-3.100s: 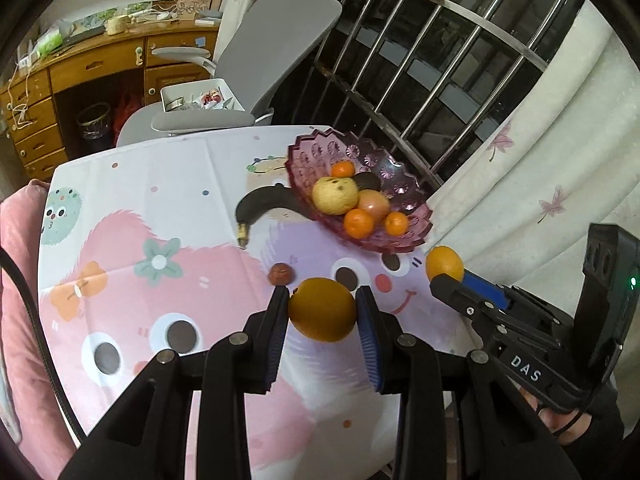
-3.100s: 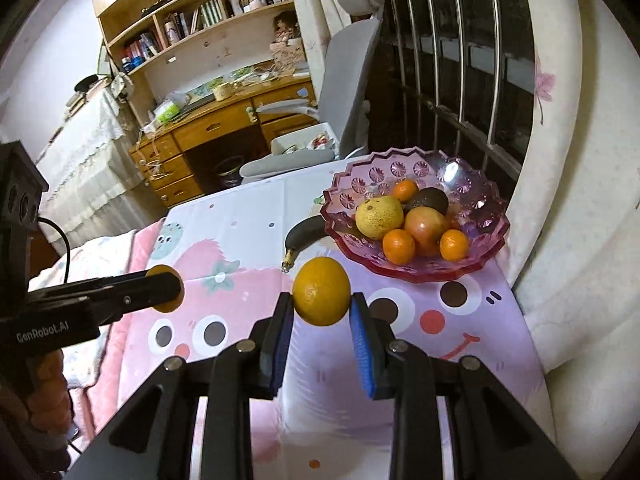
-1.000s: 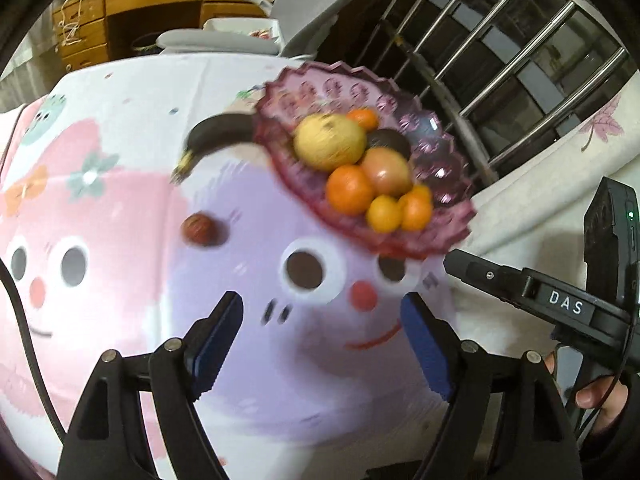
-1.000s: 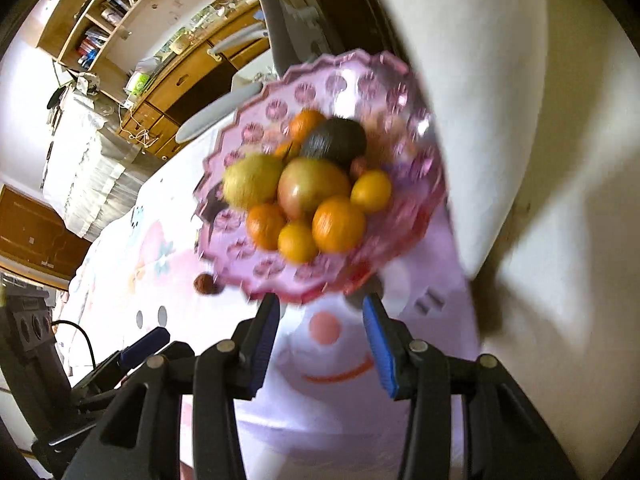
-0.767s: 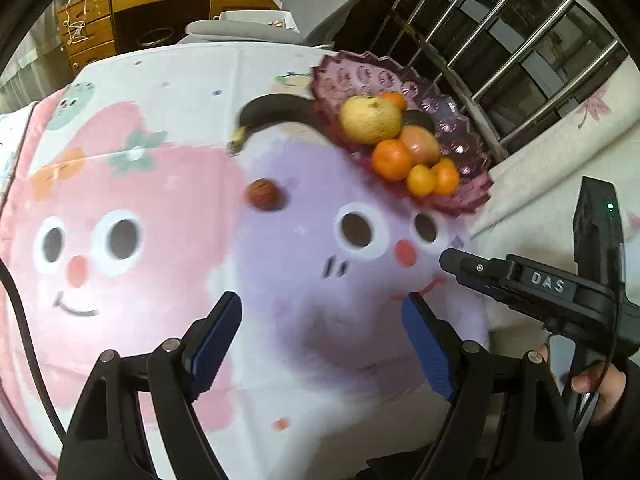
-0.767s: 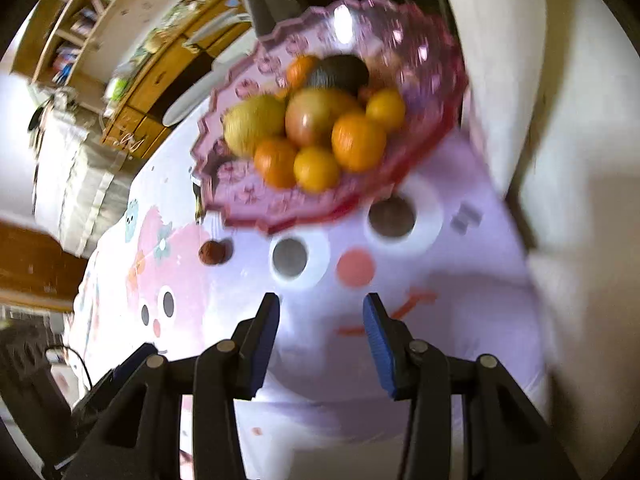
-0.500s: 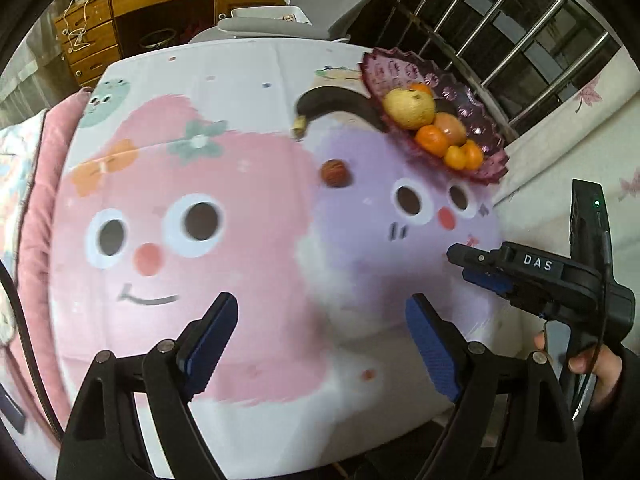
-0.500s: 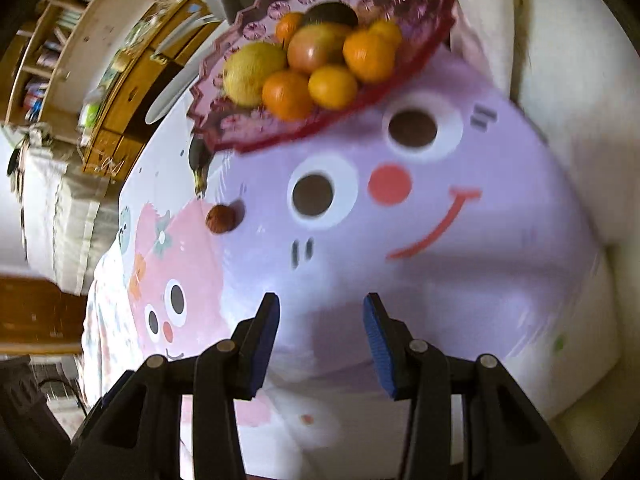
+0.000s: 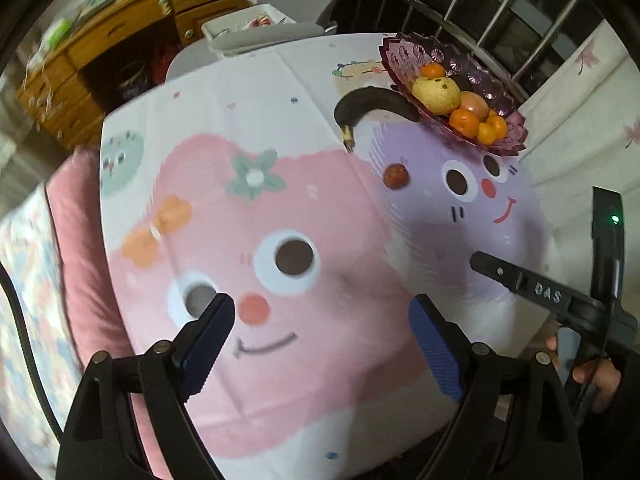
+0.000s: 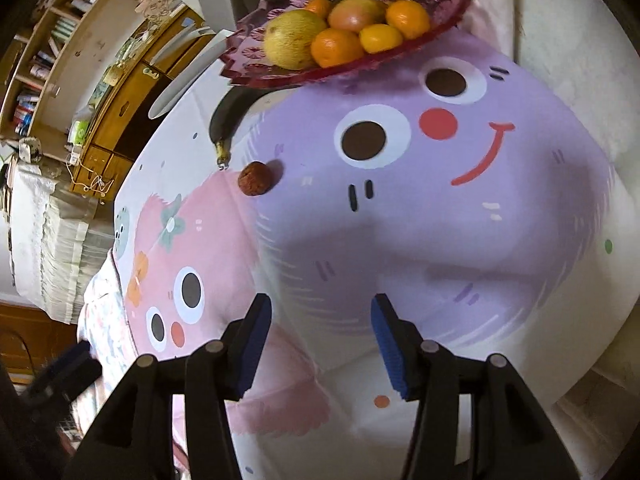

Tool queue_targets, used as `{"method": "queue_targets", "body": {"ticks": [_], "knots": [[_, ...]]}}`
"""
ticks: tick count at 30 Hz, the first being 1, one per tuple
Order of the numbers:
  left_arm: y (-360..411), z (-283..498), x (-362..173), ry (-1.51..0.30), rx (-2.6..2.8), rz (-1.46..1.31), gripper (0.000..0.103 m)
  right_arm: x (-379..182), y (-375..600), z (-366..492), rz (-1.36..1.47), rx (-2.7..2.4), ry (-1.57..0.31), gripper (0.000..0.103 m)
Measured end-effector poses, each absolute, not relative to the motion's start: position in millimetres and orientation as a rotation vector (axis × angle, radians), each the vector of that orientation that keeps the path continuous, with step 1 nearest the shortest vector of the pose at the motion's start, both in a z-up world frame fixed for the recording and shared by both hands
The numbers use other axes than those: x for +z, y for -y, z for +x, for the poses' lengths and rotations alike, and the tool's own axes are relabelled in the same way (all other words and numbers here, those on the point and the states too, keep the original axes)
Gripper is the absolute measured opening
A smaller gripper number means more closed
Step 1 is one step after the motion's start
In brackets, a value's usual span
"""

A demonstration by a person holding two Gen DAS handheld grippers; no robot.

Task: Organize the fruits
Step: 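Withdraw both grippers toward the banana and the last lychee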

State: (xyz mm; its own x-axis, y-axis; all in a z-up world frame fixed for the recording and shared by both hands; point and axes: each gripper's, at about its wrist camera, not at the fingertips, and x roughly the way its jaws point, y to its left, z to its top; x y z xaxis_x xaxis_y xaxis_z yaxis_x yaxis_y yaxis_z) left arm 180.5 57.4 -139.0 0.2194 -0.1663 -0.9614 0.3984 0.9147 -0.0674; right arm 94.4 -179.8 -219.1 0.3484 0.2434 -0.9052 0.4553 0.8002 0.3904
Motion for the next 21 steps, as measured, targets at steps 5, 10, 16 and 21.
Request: {"method": "queue_targets", "body": {"ticks": [5, 10, 16, 21], "knots": [[-36, 218, -134, -1.268, -0.413, 0.297, 0.092, -213, 167, 114, 0.53, -0.112, -1.183, 0.058], [-12, 257, -137, -1.261, -0.435, 0.338, 0.093, -209, 152, 137, 0.37, -0.032, -1.119, 0.06], [22, 315, -157, -1.256, -0.455, 0.405, 0.093, -213, 132, 161, 0.137, 0.084, -1.031, 0.06], [47, 355, -178, -1.231, -0.48, 0.406, 0.093, -226, 126, 176, 0.06, 0.146, -1.006, 0.06]]}}
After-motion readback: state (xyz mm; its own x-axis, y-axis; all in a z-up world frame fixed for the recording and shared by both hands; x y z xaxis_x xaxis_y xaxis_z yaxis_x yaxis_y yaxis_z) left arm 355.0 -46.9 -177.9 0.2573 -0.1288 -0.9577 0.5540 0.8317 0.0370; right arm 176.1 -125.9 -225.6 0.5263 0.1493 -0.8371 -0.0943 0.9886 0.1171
